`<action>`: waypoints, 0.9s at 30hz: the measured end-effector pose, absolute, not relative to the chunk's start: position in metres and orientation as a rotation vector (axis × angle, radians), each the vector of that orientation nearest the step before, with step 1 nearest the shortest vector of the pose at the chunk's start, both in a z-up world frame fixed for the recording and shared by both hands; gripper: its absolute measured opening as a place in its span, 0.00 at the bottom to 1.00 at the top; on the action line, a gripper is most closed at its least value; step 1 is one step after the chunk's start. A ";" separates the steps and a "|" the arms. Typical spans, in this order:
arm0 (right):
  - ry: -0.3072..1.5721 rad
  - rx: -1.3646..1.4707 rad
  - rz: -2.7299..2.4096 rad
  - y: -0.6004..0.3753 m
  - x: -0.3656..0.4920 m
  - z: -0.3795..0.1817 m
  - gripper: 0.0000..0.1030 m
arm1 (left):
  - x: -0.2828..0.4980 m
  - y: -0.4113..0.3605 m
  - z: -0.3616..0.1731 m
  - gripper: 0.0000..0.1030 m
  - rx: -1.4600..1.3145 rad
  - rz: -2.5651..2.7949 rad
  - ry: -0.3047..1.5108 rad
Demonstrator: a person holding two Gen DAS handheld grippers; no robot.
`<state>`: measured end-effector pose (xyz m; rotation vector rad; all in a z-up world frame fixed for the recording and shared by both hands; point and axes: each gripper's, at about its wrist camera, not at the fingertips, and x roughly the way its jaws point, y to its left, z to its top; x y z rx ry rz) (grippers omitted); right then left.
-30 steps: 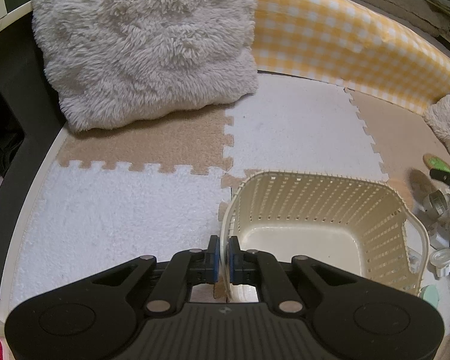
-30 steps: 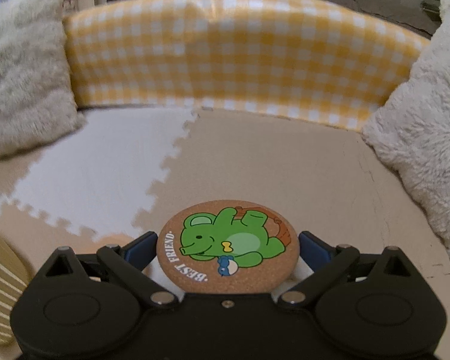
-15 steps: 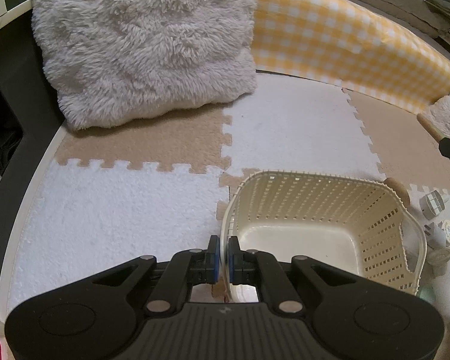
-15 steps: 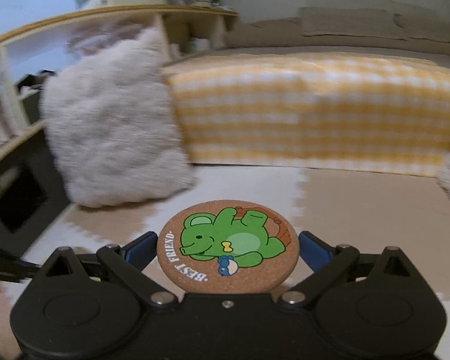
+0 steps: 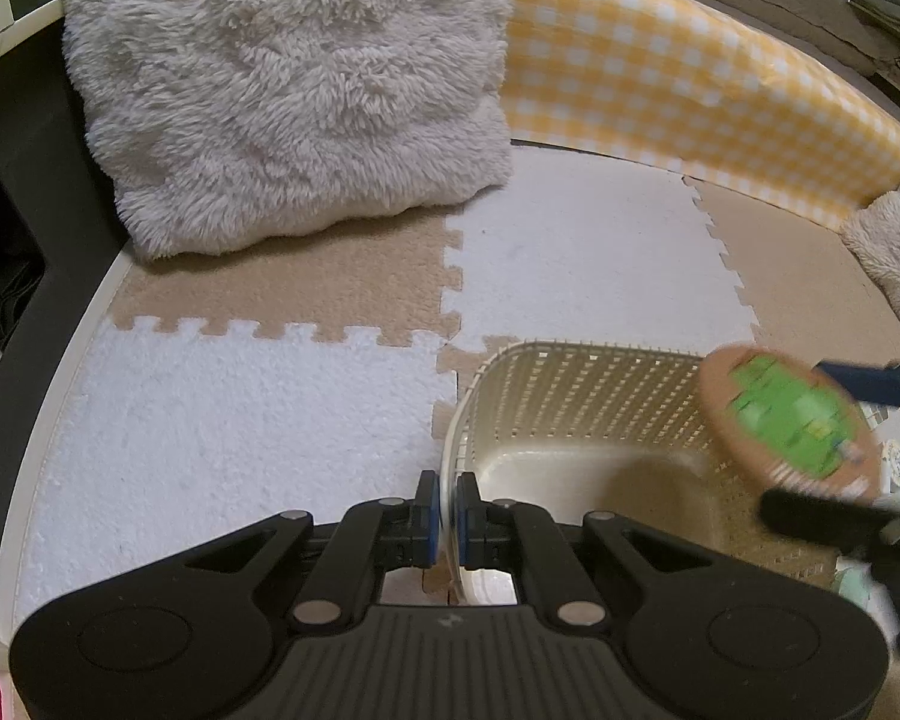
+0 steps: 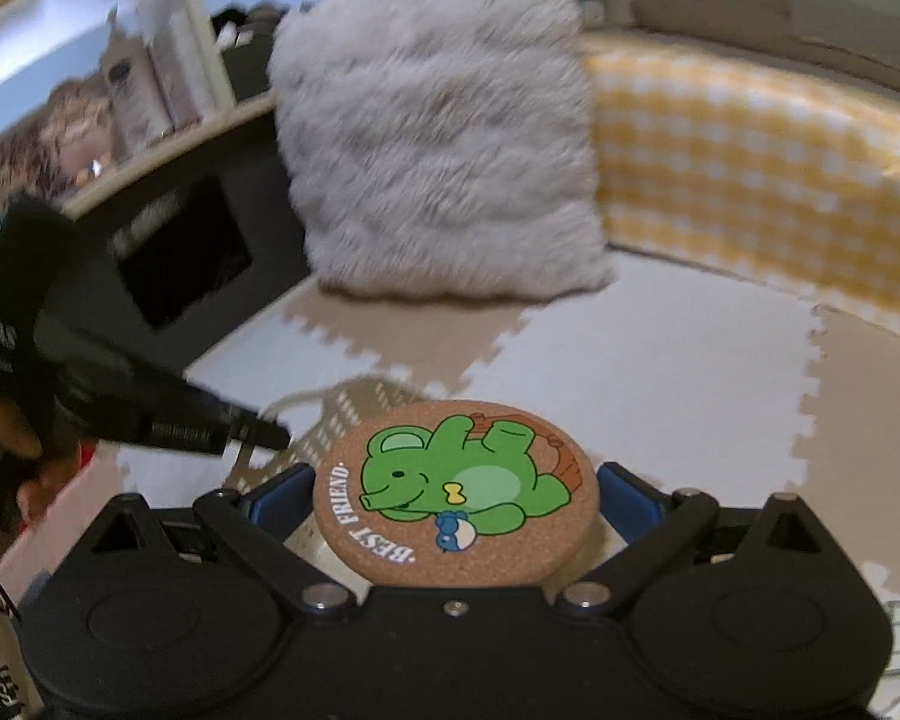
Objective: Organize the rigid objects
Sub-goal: 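Lift the cork coaster with the right gripper and carry it over the basket, then lower the coaster into the basket and open the right gripper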
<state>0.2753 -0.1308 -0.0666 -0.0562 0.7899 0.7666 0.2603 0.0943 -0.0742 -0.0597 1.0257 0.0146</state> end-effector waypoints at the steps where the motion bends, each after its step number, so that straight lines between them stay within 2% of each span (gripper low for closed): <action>1: 0.808 -0.066 0.772 -0.125 0.275 -0.071 0.97 | 0.260 0.094 -0.074 0.06 -0.060 0.014 1.026; 10: 0.933 -0.106 0.788 -0.087 0.278 -0.103 0.97 | 0.261 0.094 -0.074 0.06 -0.060 0.014 1.026; 27: 0.967 -0.132 0.748 -0.049 0.287 -0.117 0.97 | 0.260 0.093 -0.073 0.06 -0.062 0.013 1.025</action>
